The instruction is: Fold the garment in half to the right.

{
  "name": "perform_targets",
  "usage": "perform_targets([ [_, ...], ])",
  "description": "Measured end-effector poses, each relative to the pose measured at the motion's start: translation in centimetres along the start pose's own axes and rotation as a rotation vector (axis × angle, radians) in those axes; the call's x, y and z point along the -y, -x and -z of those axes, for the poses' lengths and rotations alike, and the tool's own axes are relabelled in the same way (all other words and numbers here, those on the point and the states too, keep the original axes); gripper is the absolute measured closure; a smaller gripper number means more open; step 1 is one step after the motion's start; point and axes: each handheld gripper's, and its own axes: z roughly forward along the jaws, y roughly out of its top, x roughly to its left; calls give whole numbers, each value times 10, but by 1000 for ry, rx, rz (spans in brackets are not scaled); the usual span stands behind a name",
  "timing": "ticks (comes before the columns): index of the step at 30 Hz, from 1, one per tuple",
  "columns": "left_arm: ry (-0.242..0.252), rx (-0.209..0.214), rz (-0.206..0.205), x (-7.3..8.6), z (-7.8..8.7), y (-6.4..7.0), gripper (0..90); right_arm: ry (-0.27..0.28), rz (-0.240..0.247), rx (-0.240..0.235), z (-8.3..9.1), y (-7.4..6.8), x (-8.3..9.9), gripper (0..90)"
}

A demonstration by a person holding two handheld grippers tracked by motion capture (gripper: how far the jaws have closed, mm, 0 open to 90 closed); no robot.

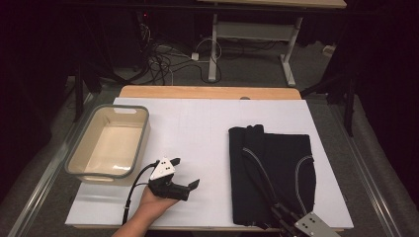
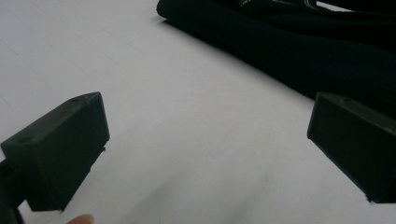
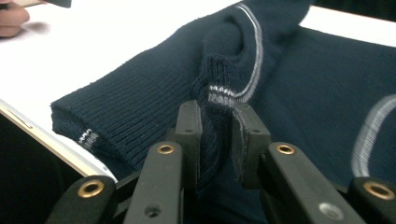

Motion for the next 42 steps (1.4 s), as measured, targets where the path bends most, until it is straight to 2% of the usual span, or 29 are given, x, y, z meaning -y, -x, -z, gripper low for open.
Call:
perform_targets([
  [5,3,-4,-11,0,0,1,0,-18,-42,7,8,9,6,671],
  [9,6,-7,-10,1,1,2,0,13,-57,9,13,11,-3,501],
  [12,7,-12,-17,1,1,3,0,38,-31,27,9,9,-21,371],
  [15,8,-18,-20,1,1,3,0,36,-46,6,-6,11,-38,282],
  [18,9,-18,-17,1,1,3,0,-31,-28,-11,-32,10,-47,228],
  [20,8,-17,-13,1,1,2,0,-94,0,1,-49,9,-50,202],
  [22,8,-16,-11,1,1,2,0,-133,0,10,-60,11,-49,303],
  [24,8,-16,-11,1,1,2,0,-141,-3,18,-62,15,-46,481],
  [25,8,-16,-12,1,1,2,0,-137,-9,13,-60,17,-44,599],
  [26,8,-16,-13,1,1,2,0,-125,-10,10,-57,19,-41,763],
  [27,8,-16,-13,1,1,2,0,-112,-2,8,-53,22,-39,816],
  [28,8,-16,-12,1,1,2,0,-109,-8,2,-51,24,-38,825],
  [33,10,-15,-9,1,1,2,0,-72,-74,37,-36,40,-30,832],
  [37,8,-11,-5,1,1,1,0,-100,-93,59,-27,50,-18,838],
  [42,8,-10,-6,1,1,1,0,-112,-121,81,-18,64,-9,770],
])
